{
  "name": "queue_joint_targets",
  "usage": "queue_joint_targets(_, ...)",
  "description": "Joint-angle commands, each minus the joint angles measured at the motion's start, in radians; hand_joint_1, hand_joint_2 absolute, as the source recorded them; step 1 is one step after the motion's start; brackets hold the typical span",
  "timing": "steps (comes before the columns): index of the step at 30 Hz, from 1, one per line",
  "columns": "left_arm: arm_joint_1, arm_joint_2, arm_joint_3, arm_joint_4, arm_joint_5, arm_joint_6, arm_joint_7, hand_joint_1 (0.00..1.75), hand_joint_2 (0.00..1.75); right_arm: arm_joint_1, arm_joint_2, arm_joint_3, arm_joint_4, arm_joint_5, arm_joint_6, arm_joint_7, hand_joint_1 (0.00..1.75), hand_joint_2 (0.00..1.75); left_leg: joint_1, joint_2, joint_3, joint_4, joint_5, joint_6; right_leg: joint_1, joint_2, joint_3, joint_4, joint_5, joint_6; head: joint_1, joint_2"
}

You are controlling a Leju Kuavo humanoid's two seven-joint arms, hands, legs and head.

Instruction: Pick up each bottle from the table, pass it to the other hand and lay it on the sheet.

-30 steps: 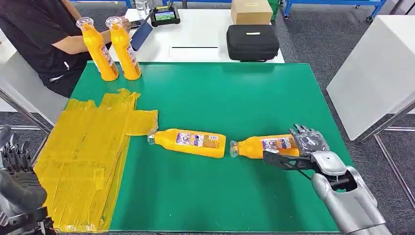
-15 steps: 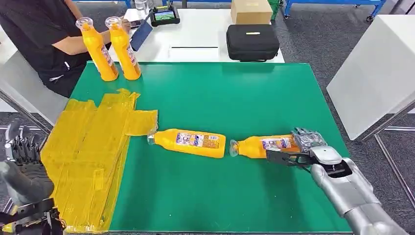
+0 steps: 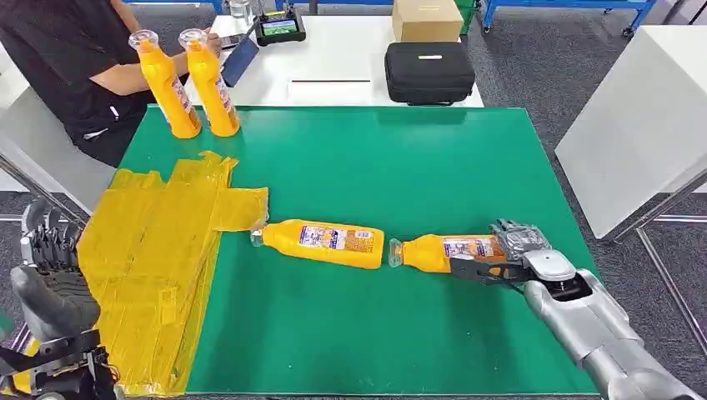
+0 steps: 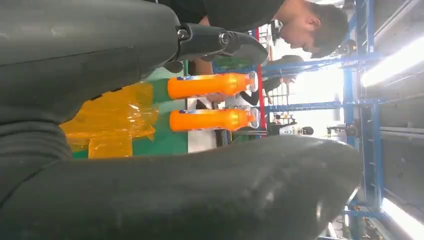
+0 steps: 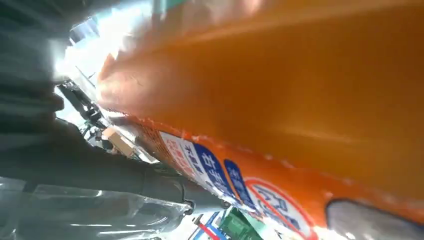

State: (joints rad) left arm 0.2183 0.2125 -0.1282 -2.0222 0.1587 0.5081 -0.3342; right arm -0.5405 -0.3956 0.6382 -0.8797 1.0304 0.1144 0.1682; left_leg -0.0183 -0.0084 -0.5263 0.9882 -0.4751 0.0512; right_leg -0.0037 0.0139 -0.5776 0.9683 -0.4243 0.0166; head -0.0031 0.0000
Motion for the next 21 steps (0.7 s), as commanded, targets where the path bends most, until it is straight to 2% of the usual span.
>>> queue_joint_targets(1,-0.036,0.008,-0.022,0.073,0.014,-0.007,-0.002,0.00,0.00,-0.003,0.027,0.113,0.067,-0.042,0.023,-0.059,1.75,1.75,0.002,0.000,0.004,-0.002,0.000,-0.005,0.002,-0.002,0.005,-0.003,0.000,0.000,0.000,0.000)
queue_joint_targets(7,-0.045,0.014,-0.022,0.091,0.021,-0.013,-0.009,0.00,0.00,0.018,0.014,0.187,0.010,-0.122,0.050,-0.088,1.75,1.75,0.002,0.001,0.007,-0.002,0.000,-0.004,0.002,0.000,0.007,-0.003,0.001,-0.001,0.000,0.000)
queue_joint_targets(11,-0.029,0.021,-0.014,0.090,0.044,-0.008,-0.018,0.00,0.00,0.046,-0.012,0.185,-0.068,-0.190,0.054,-0.088,1.75,1.75,0.001,0.000,0.010,-0.002,0.000,-0.004,0.001,0.000,0.010,-0.002,0.000,-0.001,0.000,0.000)
queue_joint_targets(17,-0.020,0.010,-0.008,0.085,0.043,-0.007,-0.016,0.00,0.00,0.154,-0.139,0.166,-0.237,-0.259,0.054,-0.061,1.75,1.75,0.003,-0.004,0.011,-0.002,0.001,-0.006,0.003,-0.006,0.012,-0.004,0.000,0.000,0.000,0.000)
queue_joint_targets(21,0.009,-0.008,0.016,0.051,0.039,0.005,-0.007,0.00,0.00,0.256,-0.246,0.106,-0.437,-0.311,0.048,-0.059,1.75,1.75,0.002,-0.007,0.010,-0.001,-0.001,-0.005,0.003,-0.008,0.012,-0.003,-0.002,0.000,0.000,0.000)
